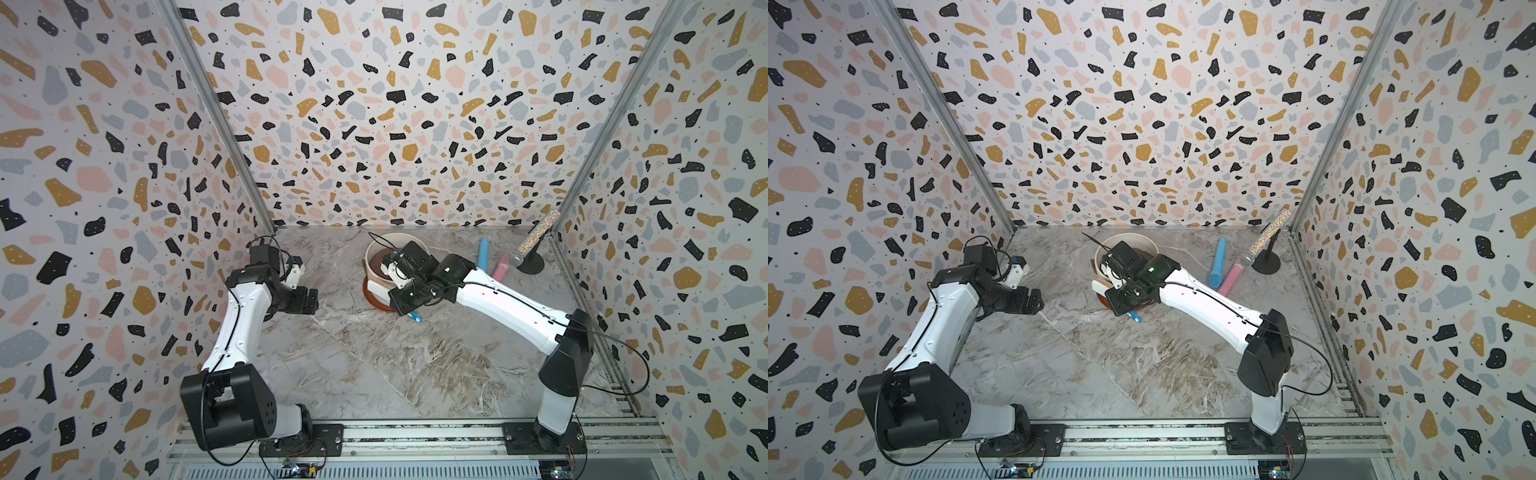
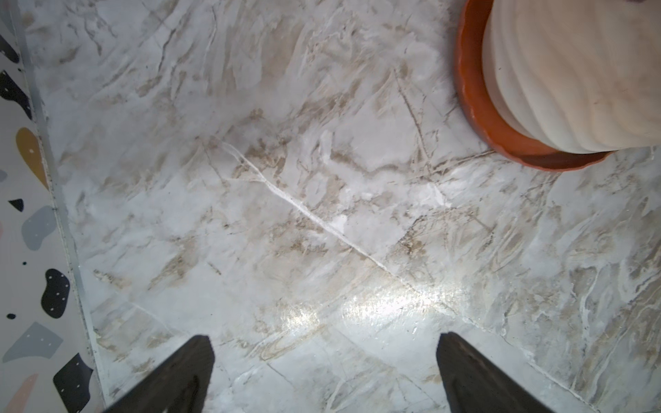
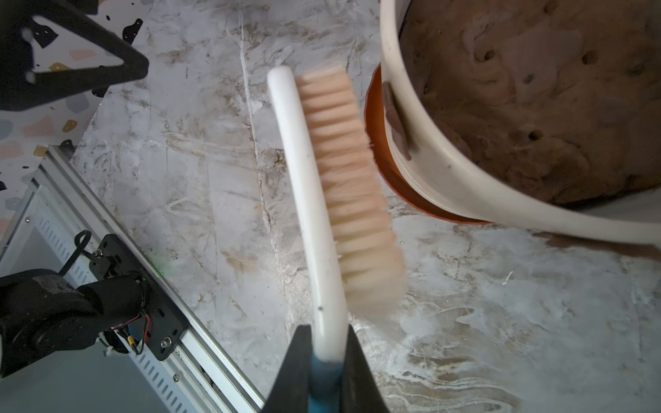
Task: Scrub the dried mud off the ceramic pot
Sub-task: Brush off the soil from the pot.
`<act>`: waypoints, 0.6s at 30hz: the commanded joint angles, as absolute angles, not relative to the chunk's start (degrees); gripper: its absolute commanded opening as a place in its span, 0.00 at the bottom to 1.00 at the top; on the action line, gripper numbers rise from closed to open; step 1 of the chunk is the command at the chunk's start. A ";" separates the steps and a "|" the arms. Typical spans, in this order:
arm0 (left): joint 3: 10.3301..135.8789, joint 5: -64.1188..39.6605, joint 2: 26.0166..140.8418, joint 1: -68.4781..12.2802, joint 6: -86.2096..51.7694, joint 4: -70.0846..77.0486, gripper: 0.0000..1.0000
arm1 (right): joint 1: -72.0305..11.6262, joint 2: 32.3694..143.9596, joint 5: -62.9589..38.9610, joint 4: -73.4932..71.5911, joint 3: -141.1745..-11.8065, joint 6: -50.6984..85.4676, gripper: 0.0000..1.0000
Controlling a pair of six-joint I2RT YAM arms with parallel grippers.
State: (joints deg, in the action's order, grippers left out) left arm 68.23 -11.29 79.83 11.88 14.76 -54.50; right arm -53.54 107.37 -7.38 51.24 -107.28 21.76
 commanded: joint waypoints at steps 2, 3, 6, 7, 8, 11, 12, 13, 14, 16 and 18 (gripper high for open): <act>64.38 -11.12 80.87 12.47 17.60 -51.58 1.00 | -53.83 109.86 -6.42 55.63 -113.53 24.90 0.00; 63.57 -11.32 80.91 12.48 17.66 -51.03 1.00 | -53.82 110.45 -6.00 55.74 -114.01 25.56 0.00; 62.48 -12.89 80.82 12.48 18.52 -51.13 1.00 | -53.42 112.01 -4.96 56.86 -115.98 26.11 0.00; 62.29 -13.65 80.72 12.48 18.81 -51.23 1.00 | -53.22 112.52 -4.81 57.27 -116.85 26.06 0.00; 62.05 -14.35 80.58 12.48 18.89 -51.25 1.00 | -53.07 112.95 -4.63 57.50 -117.50 26.02 0.00; 61.94 -15.85 80.63 12.48 19.14 -51.58 1.00 | -52.66 113.86 -4.18 57.70 -118.37 26.40 0.00; 62.03 -16.15 80.80 12.47 19.27 -51.78 1.00 | -52.48 114.20 -3.96 57.80 -118.19 26.45 0.00; 62.05 -16.39 81.05 12.48 19.39 -51.96 1.00 | -52.15 114.44 -3.38 57.97 -118.09 26.53 0.00; 62.05 -16.75 81.23 12.48 19.45 -52.14 1.00 | -51.94 114.51 -2.77 58.01 -117.83 26.43 0.00; 62.05 -17.36 81.70 12.48 19.62 -52.51 1.00 | -51.33 114.46 -1.75 58.04 -117.10 26.13 0.00; 62.06 -17.81 82.04 12.48 19.77 -52.88 1.00 | -50.73 113.95 -1.21 58.09 -116.12 25.94 0.00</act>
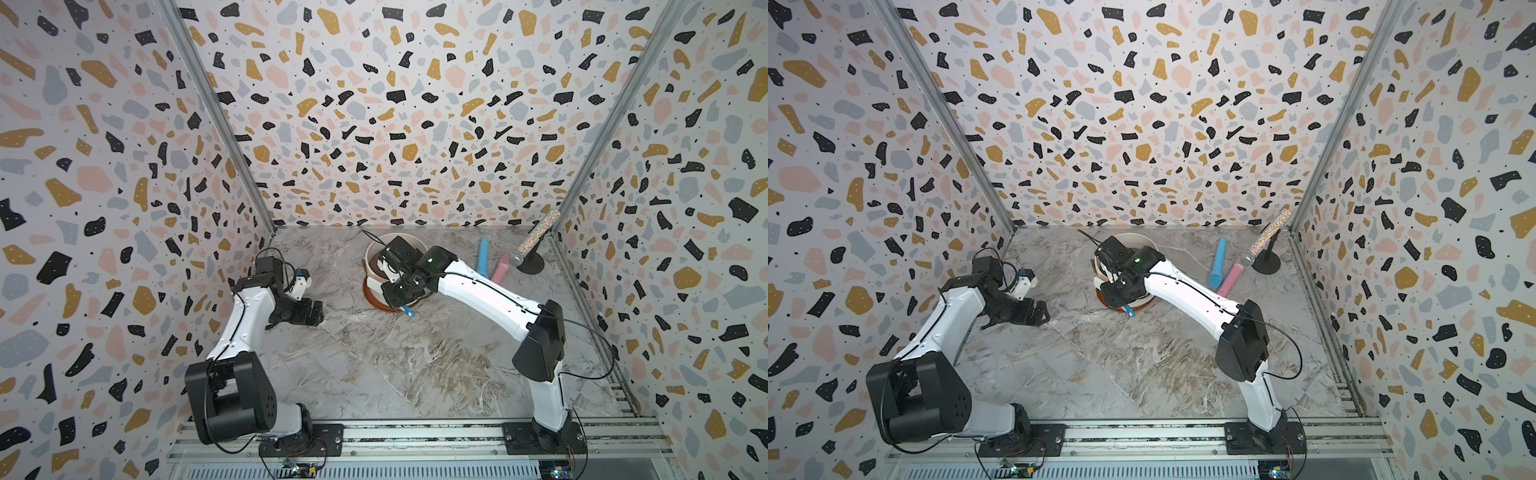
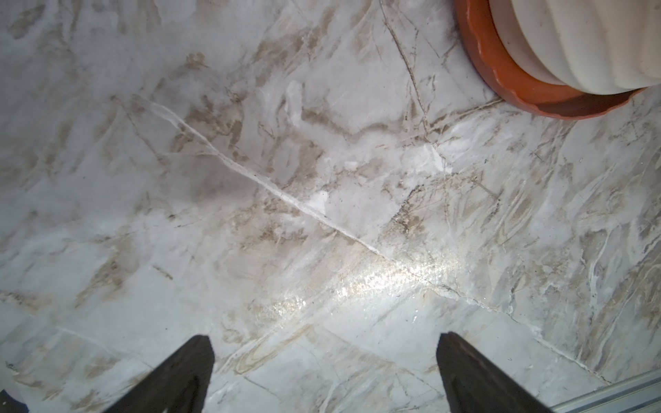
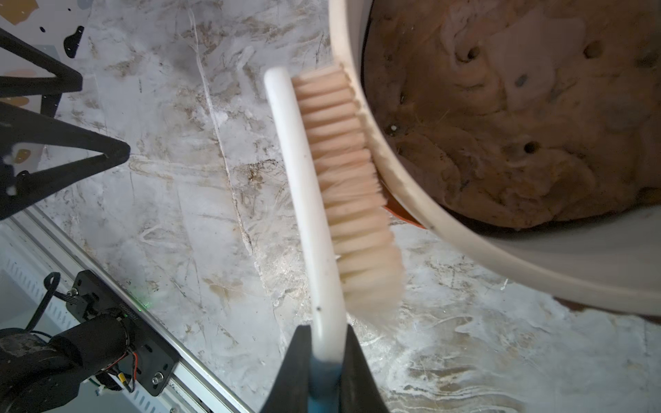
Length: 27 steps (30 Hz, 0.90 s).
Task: Scrub the dried mud off the ceramic pot
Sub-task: Brush off the soil from the pot.
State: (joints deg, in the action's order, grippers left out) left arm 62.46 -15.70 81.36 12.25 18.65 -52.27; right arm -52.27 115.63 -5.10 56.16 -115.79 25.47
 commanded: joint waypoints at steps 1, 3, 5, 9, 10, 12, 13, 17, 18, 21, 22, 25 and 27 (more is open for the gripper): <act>62.05 -17.86 82.08 12.48 19.84 -52.91 1.00 | -50.52 113.60 -0.99 58.10 -115.40 25.86 0.00; 61.88 -17.97 82.05 12.48 19.84 -52.96 1.00 | -50.25 112.58 -0.66 58.10 -113.71 25.49 0.00; 61.80 -18.14 82.05 12.48 19.86 -52.97 1.00 | -50.14 111.47 -0.57 58.01 -111.69 24.88 0.00; 61.70 -18.08 82.38 12.48 19.94 -53.16 1.00 | -50.05 108.70 -0.42 57.65 -106.47 22.36 0.00; 61.66 -17.84 82.36 12.48 19.87 -53.18 1.00 | -50.07 107.78 -0.03 57.41 -105.06 21.72 0.00; 61.45 -17.60 82.36 12.48 19.95 -53.18 1.00 | -50.02 105.91 1.10 57.04 -102.20 20.93 0.00; 61.44 -17.58 82.35 12.48 19.93 -53.22 1.00 | -49.97 104.95 1.44 56.71 -100.67 20.62 0.00; 61.61 -17.71 82.45 12.48 19.97 -53.58 1.00 | -49.74 101.28 1.48 55.64 -95.42 19.56 0.00; 61.61 -17.81 82.45 12.48 20.10 -53.65 1.00 | -49.73 100.23 0.59 55.44 -93.96 18.99 0.00; 61.61 -18.62 82.36 12.47 20.38 -53.88 1.00 | -49.70 96.18 -5.82 55.10 -89.41 16.45 0.00; 61.53 -18.95 82.36 12.48 20.52 -53.89 1.00 | -49.73 94.01 -7.84 54.64 -87.43 15.91 0.00; 61.52 -21.02 82.04 12.46 21.14 -54.28 1.00 | -49.70 86.87 -10.56 52.48 -80.86 15.24 0.00; 61.65 -23.27 81.39 12.46 21.83 -54.76 1.00 | -49.66 83.01 -9.72 52.21 -79.10 15.48 0.00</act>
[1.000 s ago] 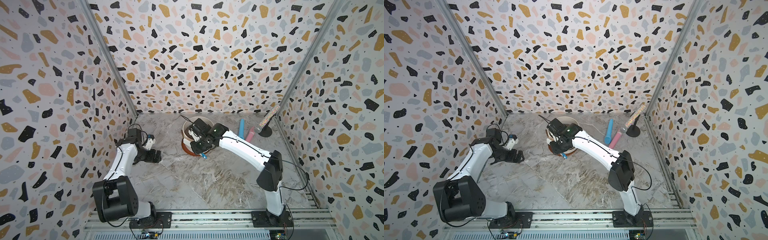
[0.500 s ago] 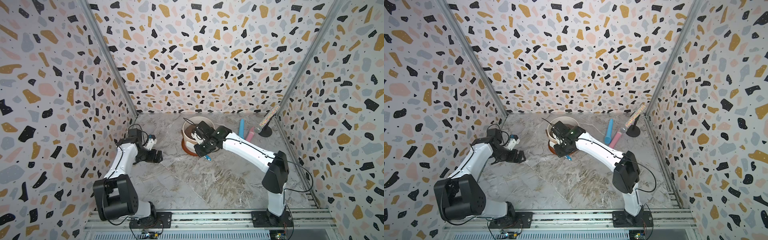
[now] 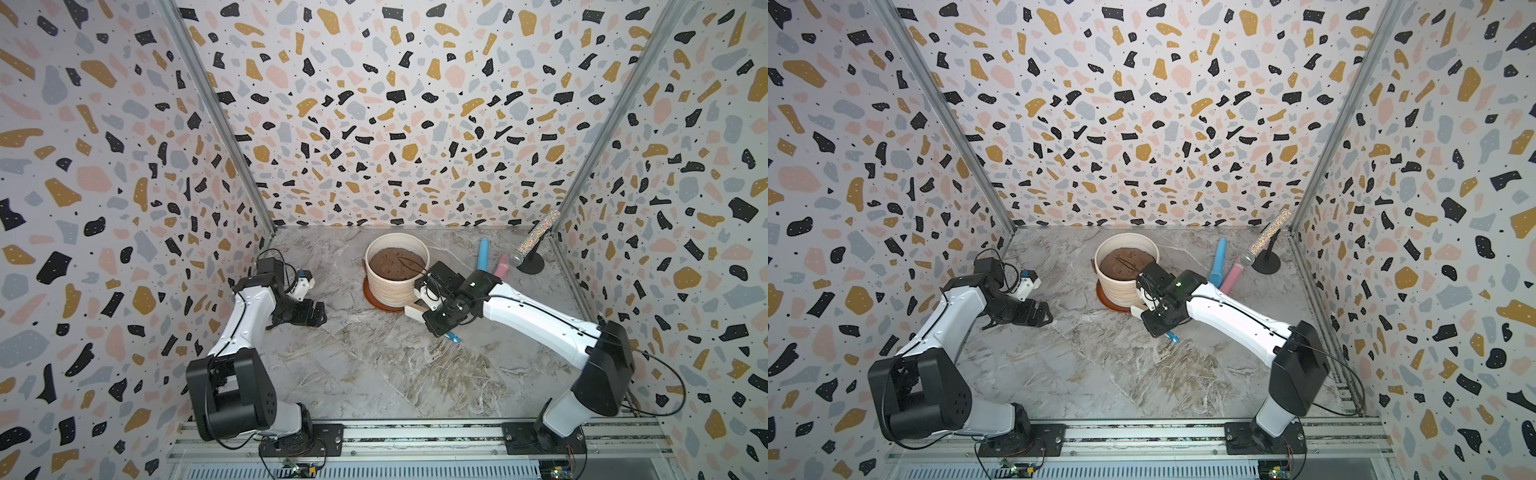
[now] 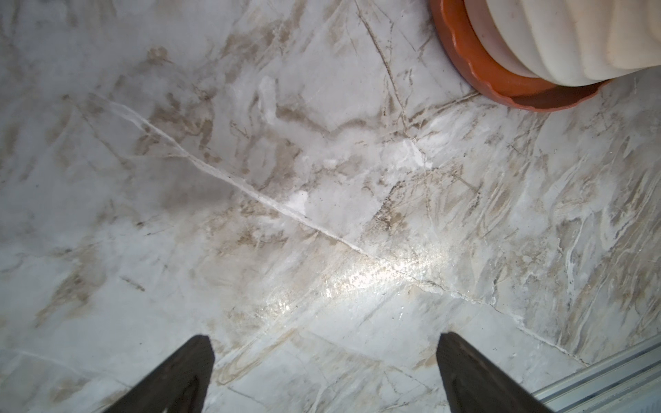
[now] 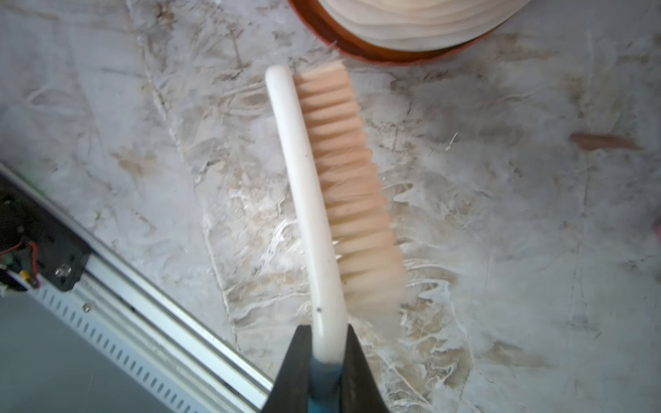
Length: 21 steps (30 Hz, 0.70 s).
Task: Scrub the dried mud off the ceramic pot
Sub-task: Brush off the soil from the pot.
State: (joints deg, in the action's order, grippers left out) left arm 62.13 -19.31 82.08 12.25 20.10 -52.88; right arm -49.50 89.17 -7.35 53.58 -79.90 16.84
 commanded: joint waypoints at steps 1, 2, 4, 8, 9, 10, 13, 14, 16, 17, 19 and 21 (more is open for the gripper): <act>61.85 -24.54 80.85 12.48 22.12 -55.11 1.00 | -49.50 81.49 -8.92 52.21 -78.82 15.88 0.00; 62.01 -26.68 80.07 12.48 22.72 -55.65 1.00 | -49.20 80.26 -8.43 52.14 -78.87 16.21 0.00; 62.14 -30.56 77.75 12.44 23.76 -56.24 1.00 | -48.04 78.80 -8.10 52.12 -79.21 16.79 0.00; 63.03 -33.68 73.13 11.37 24.68 -56.29 1.00 | -45.66 77.89 -12.71 52.20 -79.56 8.88 0.00; 63.61 -33.03 72.70 10.76 24.74 -56.63 1.00 | -45.28 77.38 -16.78 52.37 -78.81 0.59 0.00; 64.31 -32.35 72.62 10.15 24.83 -57.11 1.00 | -45.19 76.44 -19.17 53.24 -77.71 -8.82 0.00; 65.44 -32.37 73.81 9.40 24.93 -58.42 1.00 | -44.59 74.43 -12.91 52.65 -73.70 -28.75 0.00; 65.54 -32.82 74.39 9.30 24.96 -58.76 1.00 | -43.47 75.05 -10.80 52.94 -74.39 -31.10 0.00; 65.52 -33.84 75.63 9.05 24.89 -59.92 1.00 | -40.48 77.21 -12.42 55.48 -76.73 -36.13 0.00; 65.42 -34.21 75.88 9.04 24.89 -60.07 1.00 | -39.11 77.62 -14.68 55.76 -76.88 -38.77 0.00; 64.82 -34.32 75.73 8.96 24.70 -59.62 1.00 | -36.15 78.22 -21.07 55.61 -76.05 -47.91 0.00; 64.10 -34.01 75.09 9.04 24.28 -58.77 1.00 | -33.95 80.69 -24.99 54.79 -76.97 -54.66 0.00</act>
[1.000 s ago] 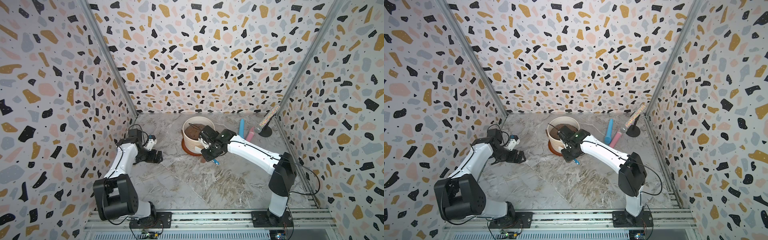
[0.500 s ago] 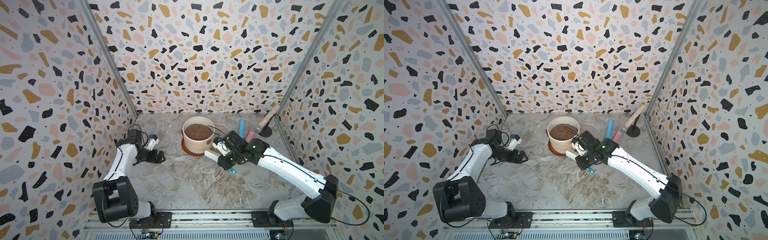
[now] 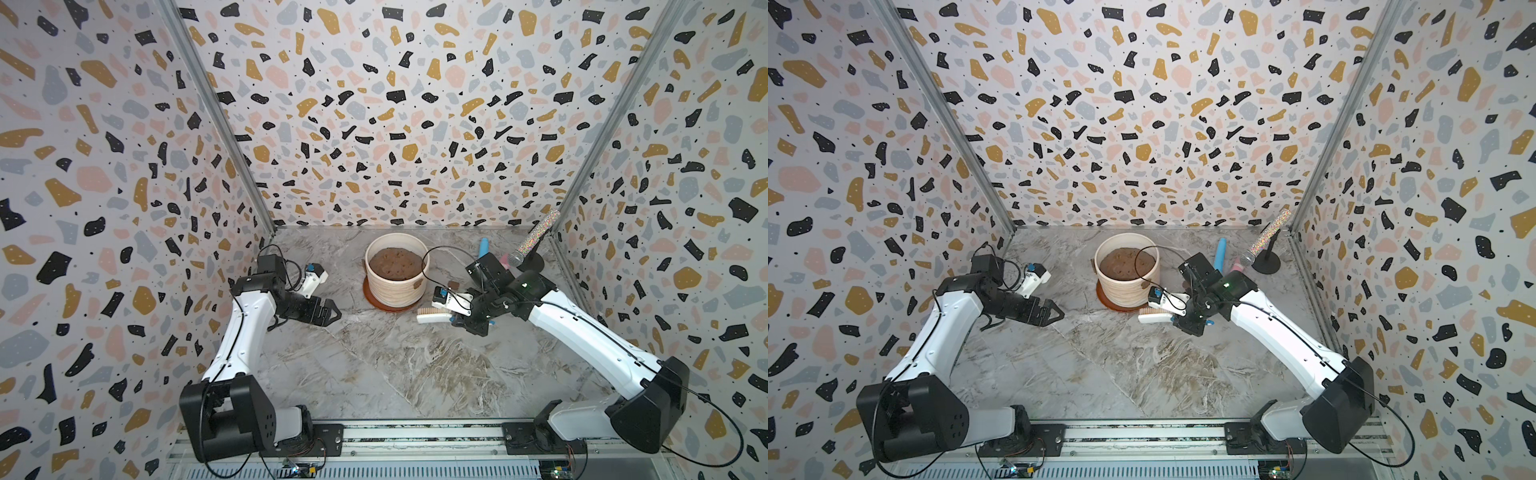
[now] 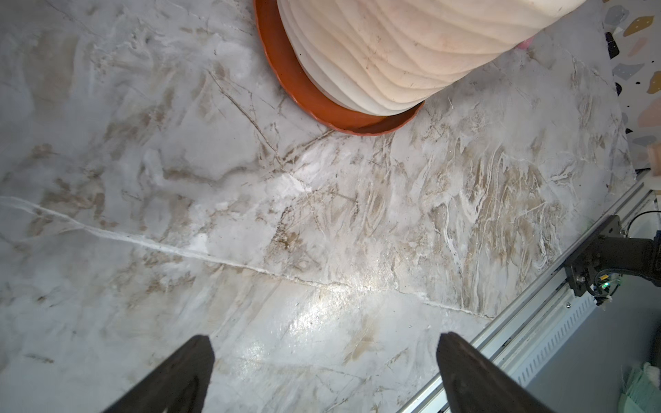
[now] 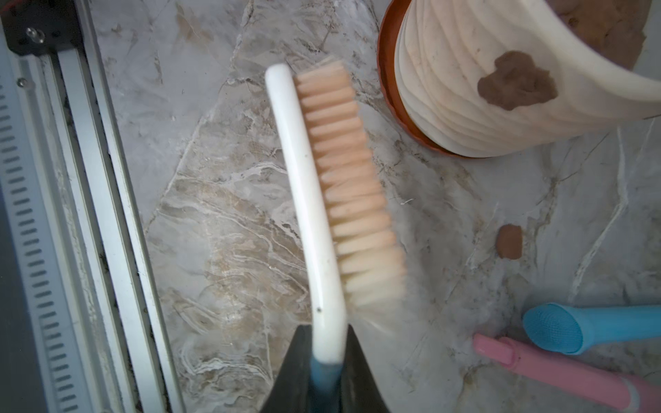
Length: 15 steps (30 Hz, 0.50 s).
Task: Scrub the dried mud off the ceramic pot
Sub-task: Brush off the soil from the pot.
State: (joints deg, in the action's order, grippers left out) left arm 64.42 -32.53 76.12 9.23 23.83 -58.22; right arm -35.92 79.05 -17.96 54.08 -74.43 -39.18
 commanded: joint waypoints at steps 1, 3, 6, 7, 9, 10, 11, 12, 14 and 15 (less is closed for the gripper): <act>63.81 -33.87 74.80 8.97 24.19 -58.61 1.00 | -33.17 82.65 -25.87 54.75 -78.99 -56.15 0.00; 63.29 -33.40 74.05 9.04 24.19 -58.37 1.00 | -31.91 87.36 -26.45 54.68 -83.12 -57.70 0.00; 62.95 -32.81 73.26 9.03 23.76 -57.96 1.00 | -30.73 93.74 -21.22 52.91 -88.75 -58.80 0.00; 62.68 -32.46 72.97 9.05 23.61 -57.66 1.00 | -30.41 95.42 -18.82 51.12 -90.07 -58.03 0.00; 61.89 -31.56 72.62 8.99 23.24 -56.63 1.00 | -30.16 98.58 -18.43 50.82 -93.68 -58.07 0.00; 61.66 -31.18 72.59 9.05 23.14 -56.53 1.00 | -30.09 100.06 -18.87 50.88 -95.22 -58.15 0.00; 61.50 -31.07 72.66 9.04 23.12 -56.52 1.00 | -30.02 101.31 -19.09 51.04 -96.55 -58.05 0.00; 61.44 -31.07 72.75 8.97 23.05 -56.51 1.00 | -29.86 102.50 -19.53 51.35 -97.54 -58.22 0.00; 61.44 -31.03 72.85 9.02 23.09 -56.58 1.00 | -28.93 104.19 -20.90 51.46 -98.70 -58.05 0.00; 61.44 -31.03 72.86 9.05 23.19 -56.60 1.00 | -28.05 104.90 -21.99 51.42 -99.16 -57.45 0.00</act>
